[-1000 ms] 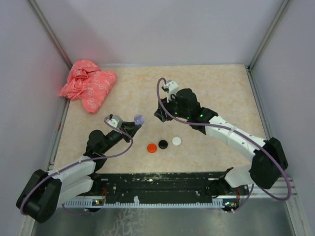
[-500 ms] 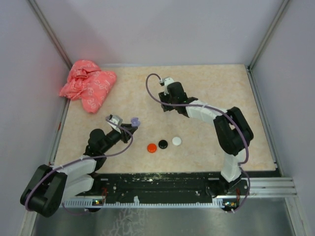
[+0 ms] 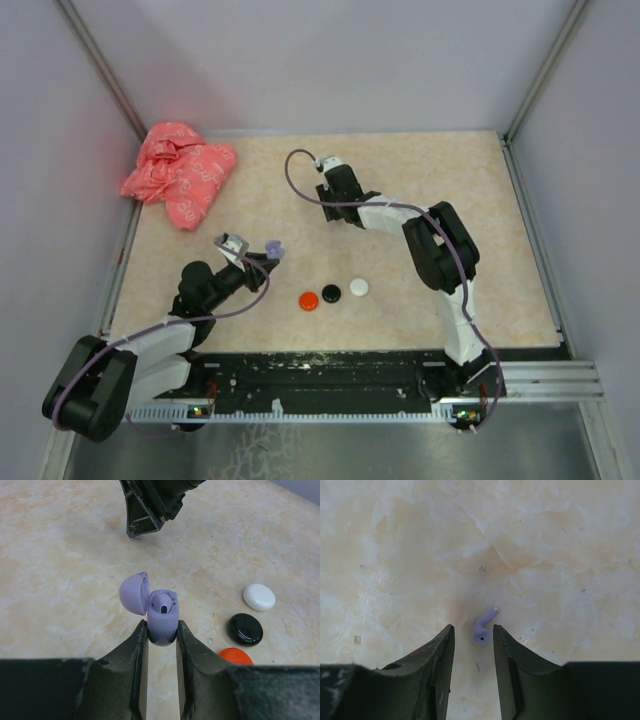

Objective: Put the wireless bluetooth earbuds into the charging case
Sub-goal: Adjust the earbud at the center of the board.

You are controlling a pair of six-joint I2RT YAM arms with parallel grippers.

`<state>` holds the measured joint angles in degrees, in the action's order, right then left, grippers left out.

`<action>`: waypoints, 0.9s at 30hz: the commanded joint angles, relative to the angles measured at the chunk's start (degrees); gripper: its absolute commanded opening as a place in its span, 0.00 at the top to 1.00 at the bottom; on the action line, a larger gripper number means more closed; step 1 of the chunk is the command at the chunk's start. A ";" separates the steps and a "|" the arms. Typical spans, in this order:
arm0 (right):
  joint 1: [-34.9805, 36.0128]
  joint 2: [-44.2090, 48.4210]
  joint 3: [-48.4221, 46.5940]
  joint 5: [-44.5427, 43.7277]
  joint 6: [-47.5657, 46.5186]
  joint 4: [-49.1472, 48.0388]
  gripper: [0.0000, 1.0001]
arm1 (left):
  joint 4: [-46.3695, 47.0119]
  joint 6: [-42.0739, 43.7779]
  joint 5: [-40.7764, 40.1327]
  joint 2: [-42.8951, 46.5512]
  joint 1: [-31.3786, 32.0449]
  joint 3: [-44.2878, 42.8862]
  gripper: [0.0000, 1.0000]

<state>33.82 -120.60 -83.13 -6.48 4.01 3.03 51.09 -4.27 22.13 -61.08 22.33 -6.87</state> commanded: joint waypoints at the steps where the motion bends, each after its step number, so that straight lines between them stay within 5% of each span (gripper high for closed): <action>1: -0.58 -1.71 -3.96 -1.52 -0.51 -0.76 0.64 | 0.62 -0.30 1.41 -0.01 -0.49 -0.41 1.00; 14: -0.86 -1.19 -2.09 0.78 -1.20 1.06 0.77 | -0.81 -0.60 1.51 0.42 -0.64 -0.83 1.00; 27: -0.36 11.54 10.72 6.20 -7.24 8.23 0.80 | -1.51 -0.51 2.24 1.30 -0.71 -0.81 1.00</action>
<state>33.26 -115.35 -75.44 -2.66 -0.34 6.87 49.54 -4.49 22.87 -60.62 22.02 -6.87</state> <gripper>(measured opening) 0.204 0.290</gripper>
